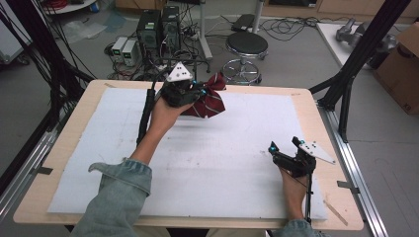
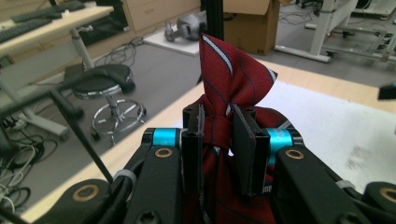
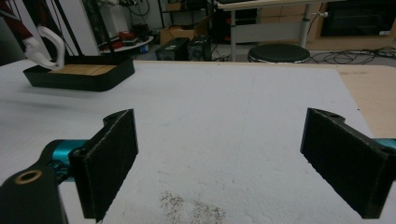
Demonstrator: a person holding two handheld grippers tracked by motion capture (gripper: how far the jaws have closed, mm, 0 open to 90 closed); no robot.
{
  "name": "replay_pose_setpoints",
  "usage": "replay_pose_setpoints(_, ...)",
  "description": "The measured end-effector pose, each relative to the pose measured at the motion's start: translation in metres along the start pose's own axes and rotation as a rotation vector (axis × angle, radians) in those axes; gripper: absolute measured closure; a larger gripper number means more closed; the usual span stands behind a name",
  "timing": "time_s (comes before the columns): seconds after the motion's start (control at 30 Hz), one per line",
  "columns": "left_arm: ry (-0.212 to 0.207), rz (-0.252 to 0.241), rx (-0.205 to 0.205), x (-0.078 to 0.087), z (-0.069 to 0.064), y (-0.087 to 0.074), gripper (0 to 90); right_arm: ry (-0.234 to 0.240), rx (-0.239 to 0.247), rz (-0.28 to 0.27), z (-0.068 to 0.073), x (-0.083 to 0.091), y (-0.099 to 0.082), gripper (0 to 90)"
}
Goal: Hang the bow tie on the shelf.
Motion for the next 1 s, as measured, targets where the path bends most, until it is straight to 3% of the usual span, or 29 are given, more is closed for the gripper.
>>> replay_pose_setpoints(0.23,0.033,-0.029,-0.009,-0.010,0.020,0.023,73.9,0.001,-0.006,0.000,-0.001,0.000,0.000,10.2)
replay_pose_setpoints(0.37,0.056,-0.031,-0.008,-0.018,0.028,0.032,73.9,0.004,-0.010,-0.002,-0.001,0.000,0.000,10.2)
replay_pose_setpoints(0.47,0.079,-0.021,-0.029,-0.025,0.032,0.039,73.9,0.004,-0.012,-0.002,-0.001,0.000,0.000,10.2)
replay_pose_setpoints(0.87,0.168,-0.027,-0.048,-0.041,0.054,0.045,73.9,0.005,-0.018,0.000,-0.002,0.000,0.000,10.2)
replay_pose_setpoints(1.0,0.188,-0.044,-0.078,-0.048,0.060,0.045,73.9,0.005,-0.019,-0.001,-0.002,0.000,0.000,10.2)
Point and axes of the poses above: each handheld gripper's, and its own axes: x roughly backward along the jaws, y roughly out of its top, z roughly to its left, the point moved 5 cm from there along -x, roughly forward along the jaws, and after that the axes turned 6 degrees about -x, right-handed, at the moved point
